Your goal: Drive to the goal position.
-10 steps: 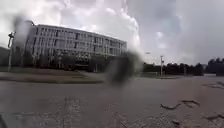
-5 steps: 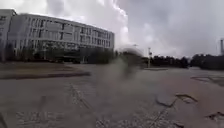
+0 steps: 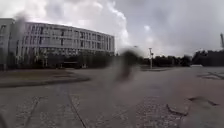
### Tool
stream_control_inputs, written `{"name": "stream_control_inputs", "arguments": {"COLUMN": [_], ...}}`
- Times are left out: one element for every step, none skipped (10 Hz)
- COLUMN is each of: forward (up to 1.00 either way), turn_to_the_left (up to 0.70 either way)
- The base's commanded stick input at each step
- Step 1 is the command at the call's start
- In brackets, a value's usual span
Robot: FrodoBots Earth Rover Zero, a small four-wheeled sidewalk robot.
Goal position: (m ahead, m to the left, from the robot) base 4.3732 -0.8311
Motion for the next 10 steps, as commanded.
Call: {"name": "stream_control_inputs", "arguments": {"forward": [0.7, 0.7, 0.7, 0.7, 0.7, 0.7, 0.7, 0.7, 0.7, 0.7], "turn_to_the_left": [0.0, 0.0, 0.0, 0.0, 0.0, 0.0, 0.0, -0.01, -0.12, -0.31]}}
